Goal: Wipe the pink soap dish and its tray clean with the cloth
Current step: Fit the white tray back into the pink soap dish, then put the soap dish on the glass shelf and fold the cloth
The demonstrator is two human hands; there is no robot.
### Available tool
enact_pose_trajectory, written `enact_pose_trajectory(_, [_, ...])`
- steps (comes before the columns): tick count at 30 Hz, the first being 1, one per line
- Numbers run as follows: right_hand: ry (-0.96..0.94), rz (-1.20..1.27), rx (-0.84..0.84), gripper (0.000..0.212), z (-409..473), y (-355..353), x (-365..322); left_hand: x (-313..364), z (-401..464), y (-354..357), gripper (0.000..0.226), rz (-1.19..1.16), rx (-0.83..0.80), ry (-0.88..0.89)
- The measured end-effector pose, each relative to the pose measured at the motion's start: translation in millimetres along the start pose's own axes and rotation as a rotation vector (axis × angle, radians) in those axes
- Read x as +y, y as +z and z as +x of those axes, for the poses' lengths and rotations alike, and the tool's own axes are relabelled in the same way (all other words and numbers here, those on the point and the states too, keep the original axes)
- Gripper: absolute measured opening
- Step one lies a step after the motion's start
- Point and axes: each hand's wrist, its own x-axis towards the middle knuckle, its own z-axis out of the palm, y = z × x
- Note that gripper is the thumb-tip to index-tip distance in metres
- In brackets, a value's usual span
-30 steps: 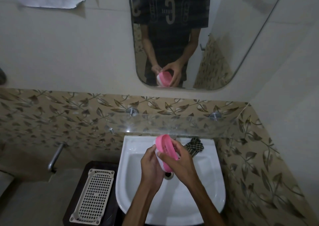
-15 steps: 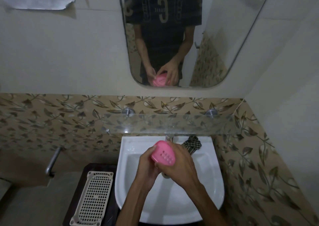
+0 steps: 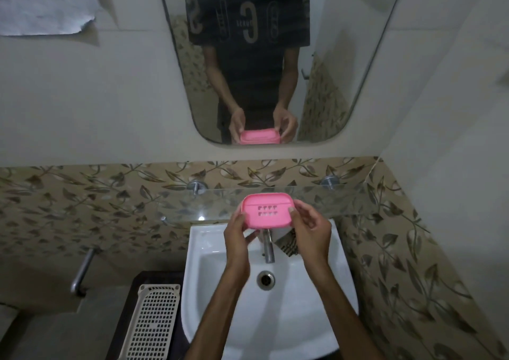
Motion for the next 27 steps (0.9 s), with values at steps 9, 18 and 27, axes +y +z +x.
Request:
enact_pose_trajectory(9, [0.035,-0.253,-0.069,0.026,70.4,21.0,7.1,16.6,67.7,2.4,0.029,0.783,0.031,0.268])
enact_pose_trajectory(18, [-0.123,-0.409,-0.059,0.021,65.0,23.6,17.3,10.8,82.4,1.2,0.031,0.917,0.024,0.358])
enact_pose_trajectory(27, [-0.144,-0.323,-0.048,0.028,66.4,23.3,23.8,1.1,82.8,-1.0,0.028,0.884,0.038,0.362])
